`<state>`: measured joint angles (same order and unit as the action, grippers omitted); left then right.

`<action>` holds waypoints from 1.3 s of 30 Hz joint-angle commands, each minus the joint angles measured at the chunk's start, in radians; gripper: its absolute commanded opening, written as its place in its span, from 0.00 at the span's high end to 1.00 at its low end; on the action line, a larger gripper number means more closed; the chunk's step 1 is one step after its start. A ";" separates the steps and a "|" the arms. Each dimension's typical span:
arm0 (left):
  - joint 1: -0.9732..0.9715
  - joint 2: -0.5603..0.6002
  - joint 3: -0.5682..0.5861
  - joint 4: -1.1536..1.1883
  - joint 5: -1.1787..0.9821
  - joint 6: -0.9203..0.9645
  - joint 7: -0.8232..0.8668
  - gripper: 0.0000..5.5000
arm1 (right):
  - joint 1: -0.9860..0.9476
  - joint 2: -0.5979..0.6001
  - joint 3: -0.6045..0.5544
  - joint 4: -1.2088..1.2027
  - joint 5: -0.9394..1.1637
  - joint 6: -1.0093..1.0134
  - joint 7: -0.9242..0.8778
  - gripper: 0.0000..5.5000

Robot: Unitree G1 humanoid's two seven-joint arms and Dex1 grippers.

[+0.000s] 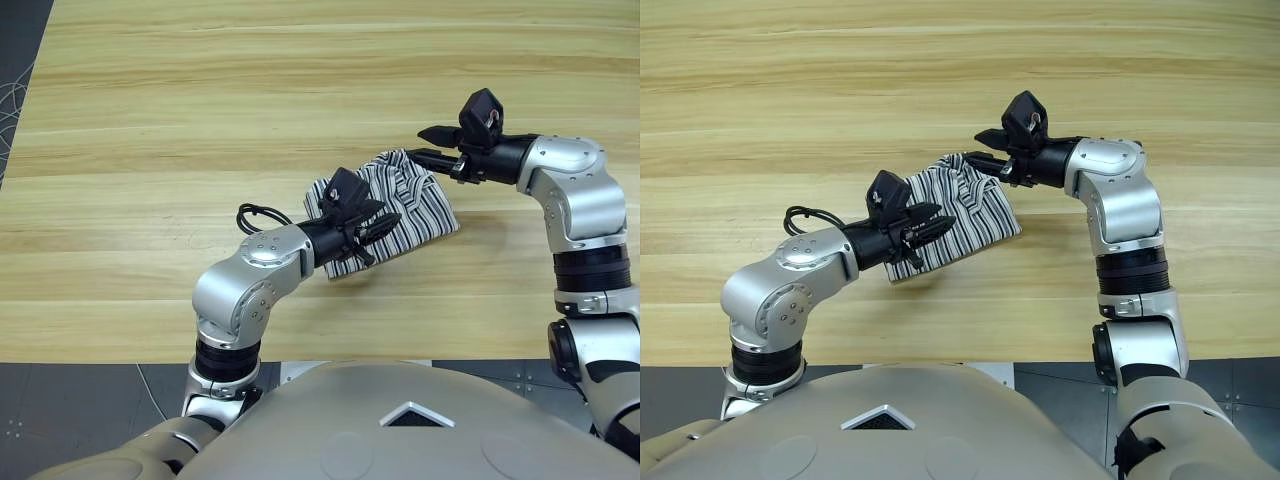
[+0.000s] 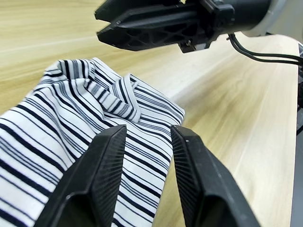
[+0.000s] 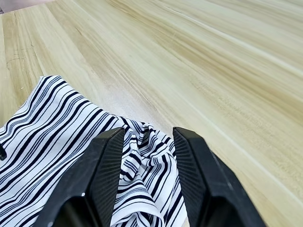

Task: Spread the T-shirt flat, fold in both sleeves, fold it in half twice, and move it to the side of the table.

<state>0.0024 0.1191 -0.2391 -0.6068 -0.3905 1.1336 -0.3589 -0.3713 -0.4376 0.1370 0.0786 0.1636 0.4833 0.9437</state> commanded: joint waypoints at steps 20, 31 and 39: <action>-0.033 0.076 -0.087 0.497 0.269 -0.383 0.083 0.68 | 0.172 -0.108 0.183 -0.181 -0.004 -0.056 0.122 0.66; -0.024 0.079 -0.094 0.469 0.270 -0.377 0.071 0.68 | 0.156 -0.027 0.194 -0.038 -0.039 0.020 -0.018 0.66; -0.021 0.080 -0.098 0.462 0.271 -0.380 0.068 0.68 | 0.124 0.011 0.160 0.010 0.014 0.121 -0.049 0.66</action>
<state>-0.0429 0.1936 -0.3207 -0.1622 -0.1285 0.7185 -0.2794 -0.2297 -0.4325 0.3058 0.0644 0.1824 0.5762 0.9213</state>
